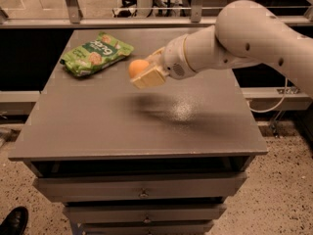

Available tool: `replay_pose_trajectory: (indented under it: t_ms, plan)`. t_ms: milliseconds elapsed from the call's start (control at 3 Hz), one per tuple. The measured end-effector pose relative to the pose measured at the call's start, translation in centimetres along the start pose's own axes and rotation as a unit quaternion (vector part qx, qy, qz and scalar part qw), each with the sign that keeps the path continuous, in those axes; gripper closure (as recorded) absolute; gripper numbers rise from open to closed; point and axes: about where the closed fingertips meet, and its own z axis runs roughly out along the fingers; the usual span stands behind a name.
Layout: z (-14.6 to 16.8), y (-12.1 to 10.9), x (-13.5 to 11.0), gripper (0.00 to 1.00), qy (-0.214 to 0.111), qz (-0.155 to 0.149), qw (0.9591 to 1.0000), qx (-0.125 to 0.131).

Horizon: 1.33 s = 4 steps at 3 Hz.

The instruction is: Move orange near green rice chip bag

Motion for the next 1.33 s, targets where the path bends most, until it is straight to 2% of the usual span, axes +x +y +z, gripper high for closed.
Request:
replay_pose_trajectory:
  t_ms: [667, 1333]
  plan:
    - [5.7, -5.2, -3.1, 1.0, -0.036, 0.001, 0.9991, 0.023]
    - [10.1, -7.3, -3.6, 1.0, -0.057, 0.011, 0.9981, 0.021]
